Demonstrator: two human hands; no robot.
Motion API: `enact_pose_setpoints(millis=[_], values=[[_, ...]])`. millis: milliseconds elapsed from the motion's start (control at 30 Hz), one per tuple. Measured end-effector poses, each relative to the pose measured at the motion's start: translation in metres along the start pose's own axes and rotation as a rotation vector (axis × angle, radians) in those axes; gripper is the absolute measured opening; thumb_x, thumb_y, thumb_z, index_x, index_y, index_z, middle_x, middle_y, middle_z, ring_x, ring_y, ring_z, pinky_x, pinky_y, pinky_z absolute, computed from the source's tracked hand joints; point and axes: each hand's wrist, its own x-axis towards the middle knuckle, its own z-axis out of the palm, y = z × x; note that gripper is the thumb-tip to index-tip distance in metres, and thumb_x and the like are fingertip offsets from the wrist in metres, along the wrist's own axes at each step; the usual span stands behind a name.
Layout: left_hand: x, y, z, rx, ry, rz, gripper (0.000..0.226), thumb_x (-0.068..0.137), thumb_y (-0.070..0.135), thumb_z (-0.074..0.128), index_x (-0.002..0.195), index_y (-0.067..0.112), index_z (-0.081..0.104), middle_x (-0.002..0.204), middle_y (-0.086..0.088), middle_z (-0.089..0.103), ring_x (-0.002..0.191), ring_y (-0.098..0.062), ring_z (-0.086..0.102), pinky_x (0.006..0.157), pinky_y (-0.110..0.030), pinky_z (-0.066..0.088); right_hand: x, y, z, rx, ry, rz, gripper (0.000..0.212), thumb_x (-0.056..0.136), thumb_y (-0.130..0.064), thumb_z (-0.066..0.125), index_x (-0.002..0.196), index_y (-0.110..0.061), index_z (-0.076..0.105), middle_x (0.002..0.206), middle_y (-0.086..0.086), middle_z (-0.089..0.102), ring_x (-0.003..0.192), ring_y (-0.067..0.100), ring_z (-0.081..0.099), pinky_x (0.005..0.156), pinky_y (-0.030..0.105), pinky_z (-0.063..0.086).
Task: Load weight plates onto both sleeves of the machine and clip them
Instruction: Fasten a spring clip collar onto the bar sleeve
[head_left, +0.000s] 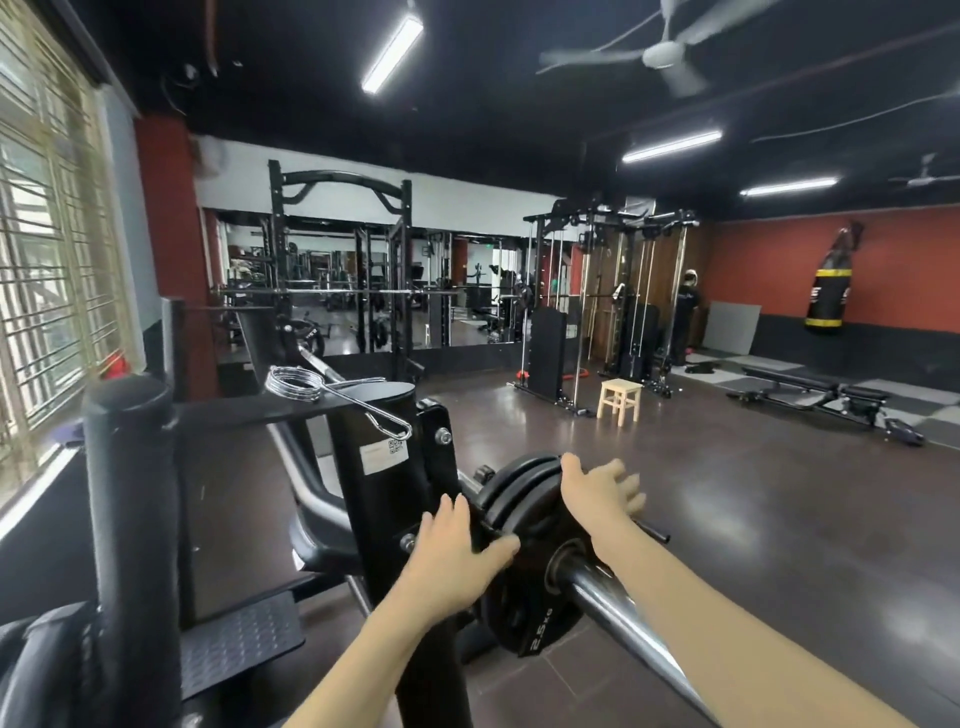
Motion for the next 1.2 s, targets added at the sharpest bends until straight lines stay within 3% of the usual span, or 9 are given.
enact_pose_setpoints(millis=[100,167,267,500,700,867,1033,1133,1200], values=[[-0.007,0.014,-0.055,0.094,0.377,0.101,0.036,0.097,0.046,0.054,0.121,0.022,0.067,0.122,0.002,0.067,0.116,-0.021,0.061,0.093,-0.031,0.044,-0.018,-0.026,0.003,-0.091,0.129,-0.250,0.073,0.098,-0.050,0.048,0.156,-0.014,0.023,0.170,0.012,0.007,0.156,0.032,-0.003,0.123,0.058,0.010],[-0.006,0.019,-0.096,0.128,0.562,0.135,0.026,0.098,0.038,0.052,0.102,0.024,0.073,0.102,0.006,0.071,0.101,-0.020,0.064,0.083,-0.033,0.049,-0.032,-0.053,0.013,-0.154,0.096,-0.399,0.066,0.096,-0.049,0.049,0.151,-0.016,0.033,0.166,0.011,0.020,0.156,0.031,0.005,0.122,0.058,0.012],[0.009,0.010,-0.147,0.279,0.731,0.143,0.026,0.099,0.034,0.052,0.112,0.020,0.069,0.119,-0.002,0.065,0.114,-0.028,0.055,0.090,-0.042,0.048,-0.049,-0.094,0.035,-0.203,-0.040,-0.522,0.059,0.097,-0.054,0.047,0.144,-0.019,0.043,0.151,0.008,0.042,0.145,0.031,0.031,0.116,0.052,0.026],[0.036,-0.034,-0.187,0.479,0.726,-0.036,0.063,0.095,0.057,0.050,0.138,0.011,0.050,0.151,-0.017,0.040,0.139,-0.040,0.034,0.108,-0.055,0.034,-0.069,-0.139,0.084,-0.188,-0.259,-0.593,0.067,0.094,-0.064,0.045,0.142,-0.018,0.042,0.144,0.010,0.045,0.134,0.031,0.044,0.110,0.050,0.040],[0.048,-0.043,-0.200,0.706,0.562,-0.127,0.084,0.085,0.083,0.033,0.121,0.008,0.048,0.116,-0.013,0.067,0.107,-0.034,0.064,0.075,-0.041,0.049,-0.068,-0.137,0.102,-0.094,-0.369,-0.604,0.059,0.097,-0.055,0.054,0.129,-0.011,0.031,0.119,0.005,0.057,0.111,0.030,0.062,0.092,0.045,0.051],[0.053,-0.034,-0.205,0.416,0.571,-0.119,0.066,0.089,0.070,0.052,0.125,0.014,0.052,0.112,-0.009,0.070,0.100,-0.032,0.064,0.077,-0.038,0.048,-0.057,-0.134,0.102,-0.092,-0.248,-0.745,0.032,0.103,-0.043,0.050,0.103,-0.012,0.058,0.099,0.006,0.069,0.094,0.027,0.064,0.083,0.043,0.052],[0.040,0.009,-0.195,0.004,0.722,0.246,0.066,0.090,0.049,0.067,0.145,0.022,0.041,0.138,0.005,0.057,0.126,-0.018,0.053,0.097,-0.031,0.039,-0.056,-0.130,0.068,0.161,-0.121,-0.949,0.024,0.103,-0.037,0.053,0.085,-0.021,0.053,0.069,-0.007,0.053,0.064,0.010,0.049,0.061,0.028,0.038],[0.027,0.049,-0.176,-0.321,0.584,0.448,0.061,0.089,0.038,0.071,0.139,0.025,0.038,0.135,0.011,0.056,0.119,-0.005,0.058,0.108,-0.030,0.043,-0.050,-0.112,0.028,0.144,-0.100,-1.038,0.016,0.097,-0.041,0.063,0.093,-0.026,0.057,0.083,-0.009,0.053,0.068,0.003,0.049,0.063,0.018,0.037],[0.017,0.070,-0.158,-0.432,0.510,0.493,0.054,0.088,0.036,0.072,0.132,0.025,0.041,0.127,0.014,0.057,0.115,0.000,0.061,0.102,-0.021,0.050,-0.048,-0.092,0.000,0.182,-0.209,-1.010,0.042,0.089,-0.042,0.074,0.123,-0.030,0.053,0.115,-0.006,0.050,0.096,0.002,0.052,0.087,0.020,0.043]])
